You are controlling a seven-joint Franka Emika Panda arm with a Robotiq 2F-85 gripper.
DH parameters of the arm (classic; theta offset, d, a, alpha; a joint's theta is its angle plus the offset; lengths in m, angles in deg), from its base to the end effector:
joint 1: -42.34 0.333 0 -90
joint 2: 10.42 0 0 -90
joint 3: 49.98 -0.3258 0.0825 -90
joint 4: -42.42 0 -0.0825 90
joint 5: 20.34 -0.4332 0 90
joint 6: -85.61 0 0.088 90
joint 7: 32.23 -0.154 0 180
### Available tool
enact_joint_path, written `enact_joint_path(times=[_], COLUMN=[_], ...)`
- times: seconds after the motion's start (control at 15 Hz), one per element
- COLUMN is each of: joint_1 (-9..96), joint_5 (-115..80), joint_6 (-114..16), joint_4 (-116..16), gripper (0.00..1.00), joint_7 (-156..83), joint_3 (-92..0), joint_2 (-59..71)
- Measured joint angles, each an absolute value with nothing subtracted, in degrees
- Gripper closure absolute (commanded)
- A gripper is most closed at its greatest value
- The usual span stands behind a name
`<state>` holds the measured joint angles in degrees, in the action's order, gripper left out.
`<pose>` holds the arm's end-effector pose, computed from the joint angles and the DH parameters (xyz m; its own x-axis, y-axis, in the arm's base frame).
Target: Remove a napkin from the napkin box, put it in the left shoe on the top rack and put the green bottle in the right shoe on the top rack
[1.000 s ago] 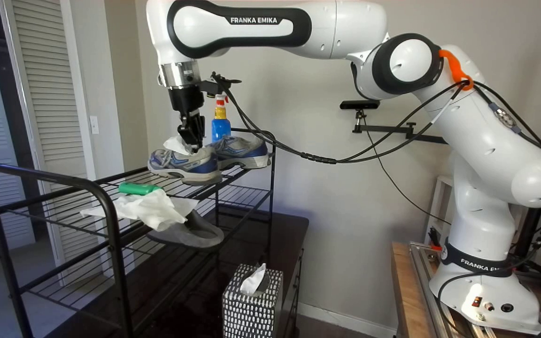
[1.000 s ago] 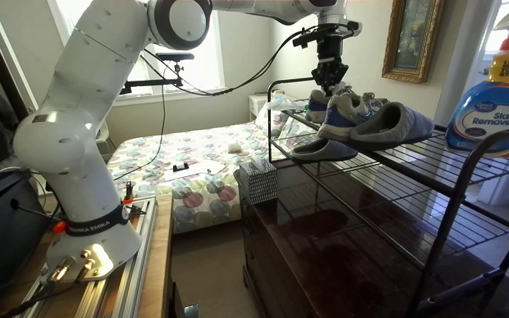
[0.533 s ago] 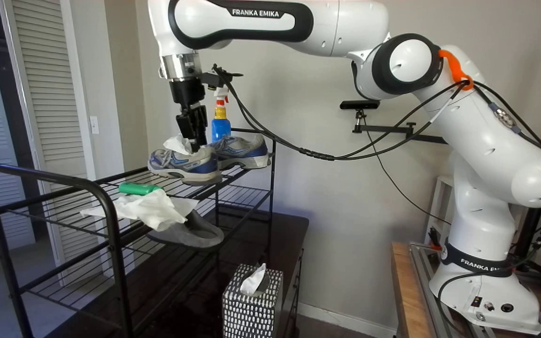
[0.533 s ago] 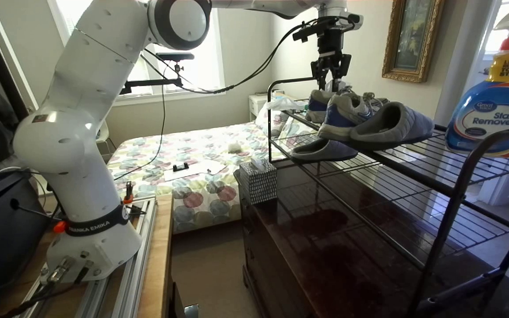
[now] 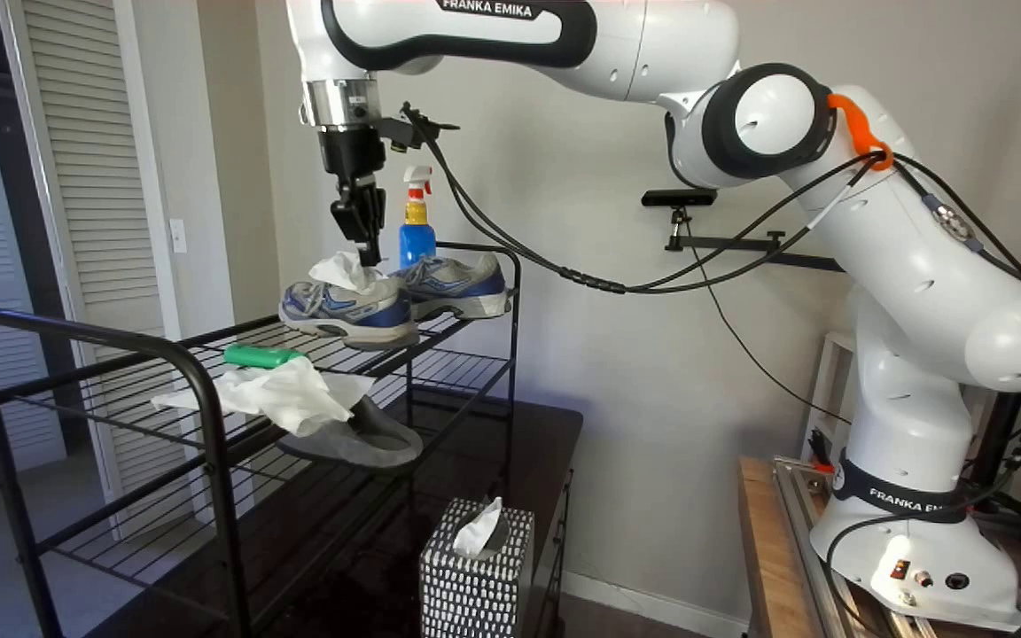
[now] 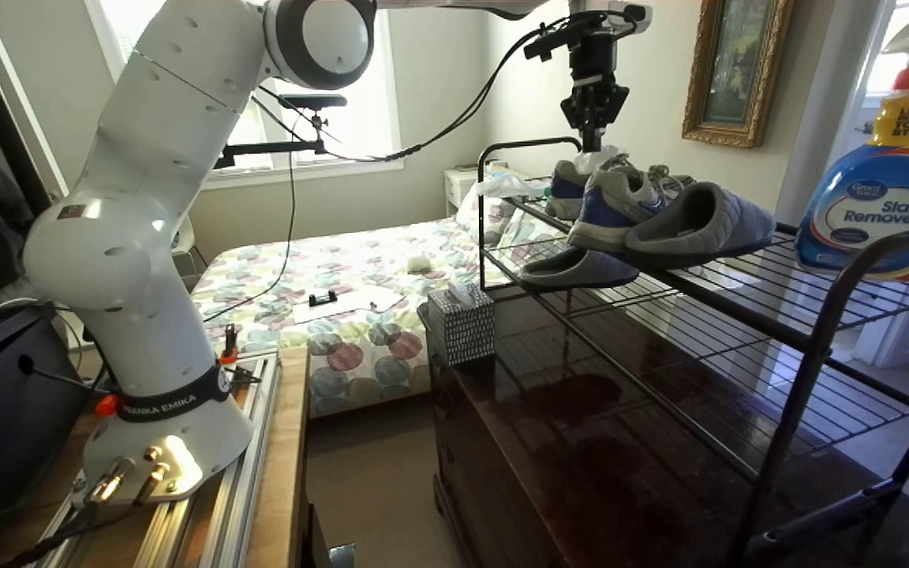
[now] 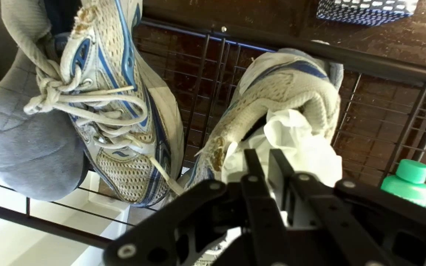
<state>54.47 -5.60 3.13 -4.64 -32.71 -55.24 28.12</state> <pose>0.7554 0.1668 0.4977 0.9690 0.2421 -0.0482 0.2469 -0.9485 0.1984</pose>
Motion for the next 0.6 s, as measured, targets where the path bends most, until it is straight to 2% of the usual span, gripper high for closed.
enact_joint_path(times=[0.6], joint_1=[54.52], joint_5=[-5.6], joint_6=[4.12], joint_4=[-1.05], gripper=[1.0], joint_7=[-32.56], joint_3=[-56.07], joint_2=[27.25])
